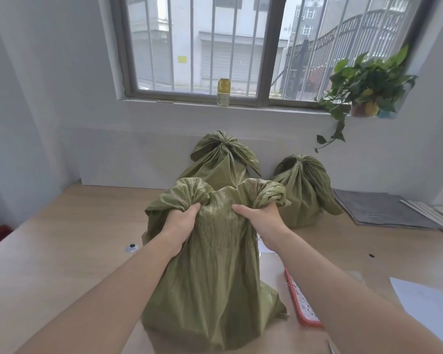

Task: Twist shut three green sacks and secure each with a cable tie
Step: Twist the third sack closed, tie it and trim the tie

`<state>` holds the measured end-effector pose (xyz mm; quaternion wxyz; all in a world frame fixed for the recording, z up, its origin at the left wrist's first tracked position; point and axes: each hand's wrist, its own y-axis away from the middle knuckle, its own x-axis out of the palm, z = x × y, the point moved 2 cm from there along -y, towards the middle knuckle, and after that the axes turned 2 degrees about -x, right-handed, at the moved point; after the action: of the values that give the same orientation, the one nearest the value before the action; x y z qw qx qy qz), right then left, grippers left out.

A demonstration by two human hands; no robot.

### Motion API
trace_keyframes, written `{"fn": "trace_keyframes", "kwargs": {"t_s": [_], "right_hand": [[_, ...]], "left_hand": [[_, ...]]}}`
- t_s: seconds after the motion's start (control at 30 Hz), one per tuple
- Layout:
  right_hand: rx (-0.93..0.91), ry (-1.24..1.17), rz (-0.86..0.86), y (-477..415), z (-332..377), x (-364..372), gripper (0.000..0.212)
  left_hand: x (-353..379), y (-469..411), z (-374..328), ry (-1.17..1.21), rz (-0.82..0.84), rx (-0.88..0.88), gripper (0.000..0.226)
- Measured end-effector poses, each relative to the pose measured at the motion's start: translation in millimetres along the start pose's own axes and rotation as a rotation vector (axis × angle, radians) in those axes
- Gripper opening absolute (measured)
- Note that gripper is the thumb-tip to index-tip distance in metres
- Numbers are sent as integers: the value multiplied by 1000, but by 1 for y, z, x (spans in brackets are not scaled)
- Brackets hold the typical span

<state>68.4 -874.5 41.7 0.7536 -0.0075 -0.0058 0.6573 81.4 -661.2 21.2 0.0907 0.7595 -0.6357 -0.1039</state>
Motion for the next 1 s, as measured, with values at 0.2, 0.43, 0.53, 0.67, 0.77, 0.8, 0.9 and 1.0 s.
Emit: {"fn": "trace_keyframes", "kwargs": {"t_s": [0.2, 0.43, 0.53, 0.67, 0.77, 0.8, 0.9, 1.0], "right_hand": [[10, 82, -6, -4, -5, 5, 45], [34, 175, 24, -1, -5, 13, 31], [33, 208, 43, 0, -4, 18, 36], [35, 199, 58, 2, -1, 24, 39], [37, 193, 40, 6, 2, 29, 35], [39, 184, 32, 8, 3, 30, 33], [55, 154, 21, 13, 5, 33, 36], [80, 115, 27, 16, 6, 36, 37]], "left_hand": [[3, 0, 1, -56, -28, 35, 44], [7, -4, 7, -165, -58, 73, 48], [13, -4, 7, -123, -58, 73, 49], [18, -5, 10, -74, -2, 56, 49], [20, -2, 13, -72, 26, 41, 60], [21, -1, 13, -75, 32, 36, 63], [21, 5, 16, -103, 77, 10, 75], [20, 3, 25, -147, 111, 16, 99]]}}
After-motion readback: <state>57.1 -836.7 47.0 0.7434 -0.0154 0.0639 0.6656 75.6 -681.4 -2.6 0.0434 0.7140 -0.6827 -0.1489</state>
